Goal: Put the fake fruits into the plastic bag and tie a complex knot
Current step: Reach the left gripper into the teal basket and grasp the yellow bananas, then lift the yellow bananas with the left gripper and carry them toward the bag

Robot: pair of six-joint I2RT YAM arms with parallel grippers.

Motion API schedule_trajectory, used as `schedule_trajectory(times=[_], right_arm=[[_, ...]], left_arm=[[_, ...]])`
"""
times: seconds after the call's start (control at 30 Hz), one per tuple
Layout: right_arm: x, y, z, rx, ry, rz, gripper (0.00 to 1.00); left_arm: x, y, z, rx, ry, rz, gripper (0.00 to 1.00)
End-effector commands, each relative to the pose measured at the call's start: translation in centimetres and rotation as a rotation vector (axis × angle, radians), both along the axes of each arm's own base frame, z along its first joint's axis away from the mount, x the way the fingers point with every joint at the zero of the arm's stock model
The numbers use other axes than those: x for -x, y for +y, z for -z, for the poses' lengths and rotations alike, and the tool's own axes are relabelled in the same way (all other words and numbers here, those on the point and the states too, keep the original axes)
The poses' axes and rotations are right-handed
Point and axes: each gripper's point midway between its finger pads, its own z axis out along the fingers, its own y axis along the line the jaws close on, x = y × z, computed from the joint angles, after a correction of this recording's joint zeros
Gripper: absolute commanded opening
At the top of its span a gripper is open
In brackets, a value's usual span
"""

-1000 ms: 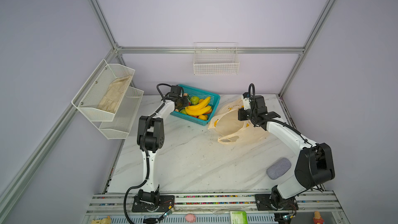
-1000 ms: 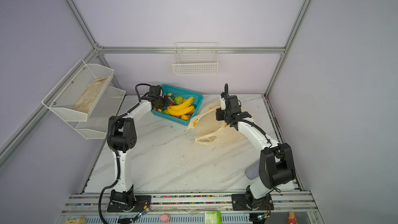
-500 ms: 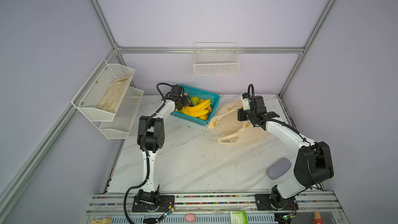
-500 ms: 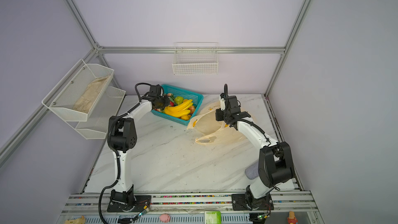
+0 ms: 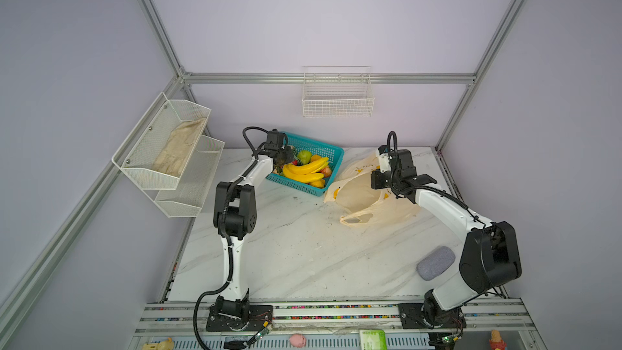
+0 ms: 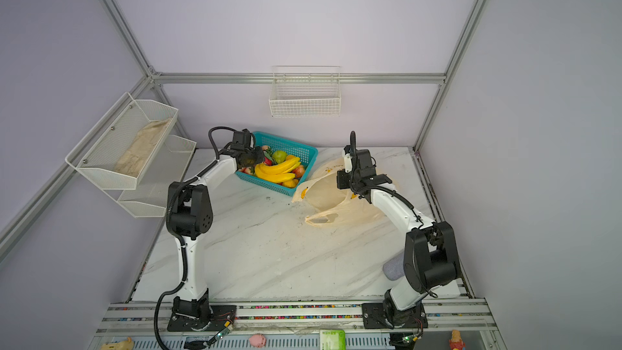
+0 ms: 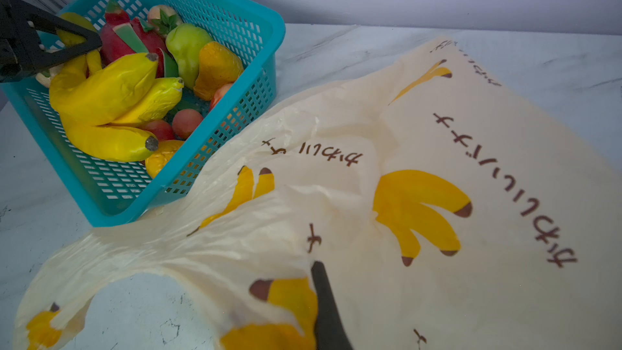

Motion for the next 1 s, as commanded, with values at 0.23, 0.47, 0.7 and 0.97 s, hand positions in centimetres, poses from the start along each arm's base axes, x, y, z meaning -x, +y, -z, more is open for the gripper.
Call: schedule_trajectory(times=[0.23,0.47,0.7,0.97], right_arm=[[-0.4,-0.3,0.2,-0.029,0.014,0.046,0.0],[-0.9,-0.9,0.9,-0.048,0.035,0.12,0.0],[-0.5,-0.2,1.8,-0.089,0.103,0.145,0.0],[1.0,1.5,1.7,-0.157,0.163,0.103,0.0]], left_arm=[[1.8,-0.5,-14.7,0.026,-0.314,0.005,0.0],[7.8,0.4,-17.1,-0.032,-0.373,-0.033,0.0],[17.4,-3.8,-18.4,-0.261,-0.46,-0.034,0.0],[23.2,-7.8,-18.4,-0.369,-0.495,0.062,0.0]])
